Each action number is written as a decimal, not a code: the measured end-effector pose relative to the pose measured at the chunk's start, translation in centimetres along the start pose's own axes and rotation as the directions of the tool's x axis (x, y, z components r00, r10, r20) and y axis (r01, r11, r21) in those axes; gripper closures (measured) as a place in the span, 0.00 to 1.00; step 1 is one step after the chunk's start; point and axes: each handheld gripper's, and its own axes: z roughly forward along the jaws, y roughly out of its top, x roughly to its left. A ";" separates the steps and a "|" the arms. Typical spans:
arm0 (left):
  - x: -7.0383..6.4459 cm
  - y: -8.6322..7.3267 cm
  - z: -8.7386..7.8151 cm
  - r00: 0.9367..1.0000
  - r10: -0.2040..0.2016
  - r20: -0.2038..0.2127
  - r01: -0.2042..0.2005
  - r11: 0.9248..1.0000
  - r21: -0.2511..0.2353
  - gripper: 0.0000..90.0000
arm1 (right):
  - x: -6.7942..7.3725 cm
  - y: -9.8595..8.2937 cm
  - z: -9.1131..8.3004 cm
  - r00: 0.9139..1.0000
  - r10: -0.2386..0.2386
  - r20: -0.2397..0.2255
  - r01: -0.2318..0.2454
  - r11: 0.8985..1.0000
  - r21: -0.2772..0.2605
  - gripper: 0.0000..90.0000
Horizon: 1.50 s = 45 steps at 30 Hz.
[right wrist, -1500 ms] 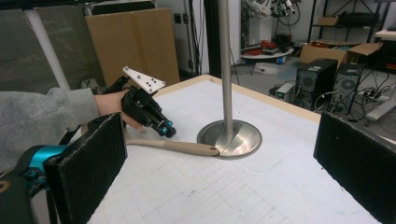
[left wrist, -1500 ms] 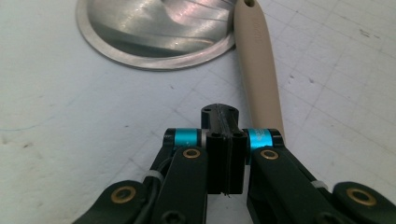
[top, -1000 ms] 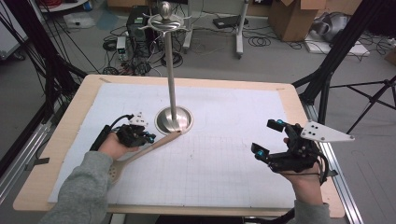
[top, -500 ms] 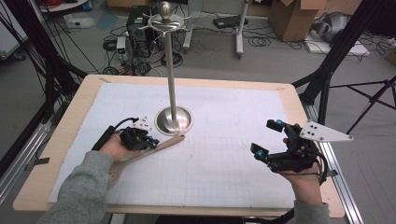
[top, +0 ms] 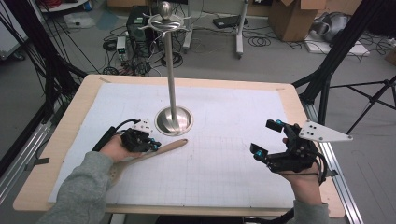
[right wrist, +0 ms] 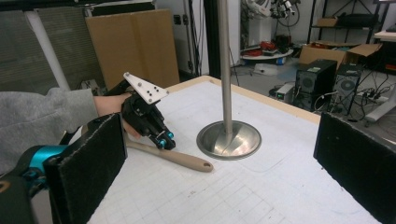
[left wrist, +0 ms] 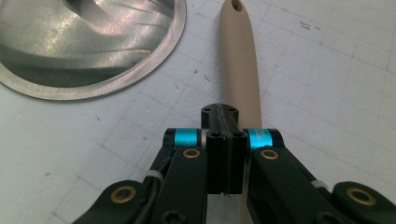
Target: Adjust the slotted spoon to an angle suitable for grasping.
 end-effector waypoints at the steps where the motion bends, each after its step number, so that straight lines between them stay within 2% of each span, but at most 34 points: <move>1: 0.0 0.0 0.0 1.000 -0.002 -0.002 0.002 1.000 0.000 0.99 | 0.0 0.0 0.0 1.000 0.000 0.000 0.000 1.000 0.000 0.02; 3: -0.1 0.0 0.0 1.000 -0.002 -0.021 0.003 1.000 0.003 0.99 | 0.0 0.0 0.0 1.000 -0.001 0.000 0.001 1.000 0.001 0.02; 8: -0.1 0.1 -0.5 0.999 -0.018 -0.044 0.017 0.999 -0.032 0.99 | 0.0 0.0 0.0 1.000 0.000 -0.001 0.000 1.000 -0.002 0.02; 13: -0.5 0.1 -1.3 0.998 -0.022 -0.054 0.019 0.999 -0.049 0.99 | -0.1 -0.1 0.0 1.000 -0.002 0.003 0.002 1.000 -0.001 0.02; 14: -0.6 0.2 -1.5 0.998 -0.029 -0.054 0.026 0.997 -0.068 0.97 | -0.1 -0.1 0.1 1.000 -0.003 0.001 0.003 1.000 0.000 0.02; 24: -1.3 0.0 -3.6 0.998 -0.018 -0.064 0.010 0.993 -0.121 0.95 | 0.0 -0.1 0.3 1.000 -0.009 0.001 0.009 1.000 0.006 0.02; 28: -1.5 -0.4 -4.1 0.998 -0.023 -0.062 0.015 0.992 -0.126 0.93 | 0.0 -0.2 0.3 1.000 -0.001 -0.002 0.001 1.000 0.012 0.02; 32: -1.8 -0.5 -4.5 0.998 -0.017 -0.063 0.008 0.991 -0.133 0.86 | 0.0 -0.2 0.4 1.000 -0.001 -0.003 0.001 1.000 0.014 0.02; 33: -1.9 -0.5 -4.6 0.998 -0.014 -0.066 0.005 0.991 -0.130 0.79 | -0.1 -0.3 0.5 1.000 -0.006 -0.001 0.006 1.000 0.012 0.02; 34: -2.0 -0.5 -4.6 0.998 -0.017 -0.063 0.009 0.991 -0.135 0.79 | -0.1 -0.3 0.5 1.000 -0.006 -0.001 0.006 1.000 0.012 0.02; 36: -2.3 -0.5 -4.8 0.997 -0.017 -0.072 0.007 0.990 -0.141 0.69 | 0.0 -0.3 0.5 1.000 -0.002 -0.002 0.002 1.000 0.015 0.02; 39: -2.5 -0.7 -5.1 0.998 -0.018 -0.060 0.008 0.988 -0.157 0.67 | 0.0 -0.3 0.5 1.000 -0.002 -0.001 0.002 1.000 0.016 0.02; 40: -2.5 -0.7 -5.2 0.998 -0.021 -0.059 0.012 0.987 -0.161 0.61 | 0.0 -0.3 0.5 1.000 -0.004 -0.001 0.004 1.000 0.014 0.02; 42: -2.6 -0.8 -5.4 0.998 -0.036 -0.053 0.026 0.986 -0.167 0.59 | -0.1 -0.3 0.5 1.000 -0.006 0.000 0.006 1.000 0.014 0.02; 45: -2.6 -0.9 -5.7 0.999 -0.035 -0.041 0.027 0.981 -0.193 0.46 | -0.2 -0.2 0.5 1.000 0.008 0.000 -0.008 1.000 0.012 0.02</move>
